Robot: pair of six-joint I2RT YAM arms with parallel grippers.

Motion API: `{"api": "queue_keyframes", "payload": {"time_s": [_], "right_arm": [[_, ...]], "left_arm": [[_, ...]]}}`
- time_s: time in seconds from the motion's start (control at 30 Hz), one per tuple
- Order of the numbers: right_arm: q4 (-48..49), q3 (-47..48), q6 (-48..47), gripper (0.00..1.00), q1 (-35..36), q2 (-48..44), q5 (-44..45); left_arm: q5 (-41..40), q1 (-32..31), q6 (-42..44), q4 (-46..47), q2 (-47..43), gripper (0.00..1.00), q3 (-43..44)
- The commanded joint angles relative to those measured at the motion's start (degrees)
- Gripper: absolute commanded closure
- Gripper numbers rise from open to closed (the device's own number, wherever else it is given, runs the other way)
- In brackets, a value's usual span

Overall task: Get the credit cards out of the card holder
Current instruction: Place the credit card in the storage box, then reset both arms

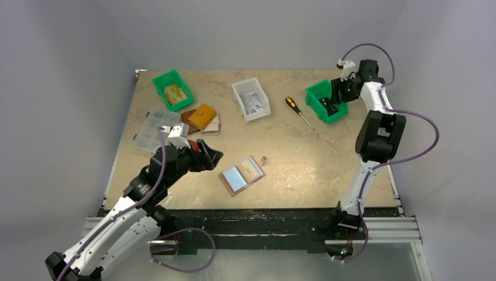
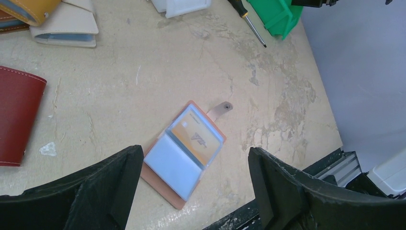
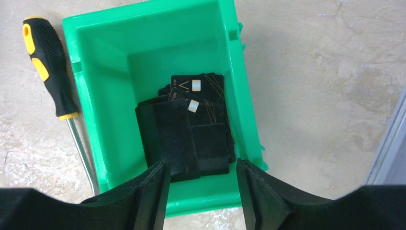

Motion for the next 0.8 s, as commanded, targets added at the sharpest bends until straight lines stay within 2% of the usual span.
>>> {"api": "queue_keyframes", "payload": {"time_s": [0.0, 0.13, 0.3, 0.47, 0.63, 0.77], "right_arm": [[3.27, -2.28, 0.31, 0.39, 0.10, -7.41, 2.18], [3.40, -7.68, -1.24, 0.34, -0.05, -13.88, -0.71], [6.37, -22.10, -1.66, 0.23, -0.74, -29.37, -8.95], [9.01, -36.26, -0.92, 0.02, -1.79, -44.05, -16.08], [16.01, -47.48, 10.54, 0.01, -4.02, -56.38, -18.06], [16.60, -53.26, 14.47, 0.01, -4.15, -63.66, -18.09]], "left_arm": [[-1.46, 0.32, 0.46, -0.23, -0.46, 0.14, 1.89], [-3.64, 0.33, 0.55, -2.46, -0.27, 0.11, 2.05], [-7.42, 0.33, 0.02, -5.74, -0.05, 0.07, 1.32], [-11.44, 0.42, 0.81, -7.72, 0.38, 0.07, 0.97], [-15.00, 0.43, 1.74, -7.59, 1.70, 0.06, 1.36], [-17.39, 0.49, 2.96, -7.98, 2.55, 0.06, 2.11]]}}
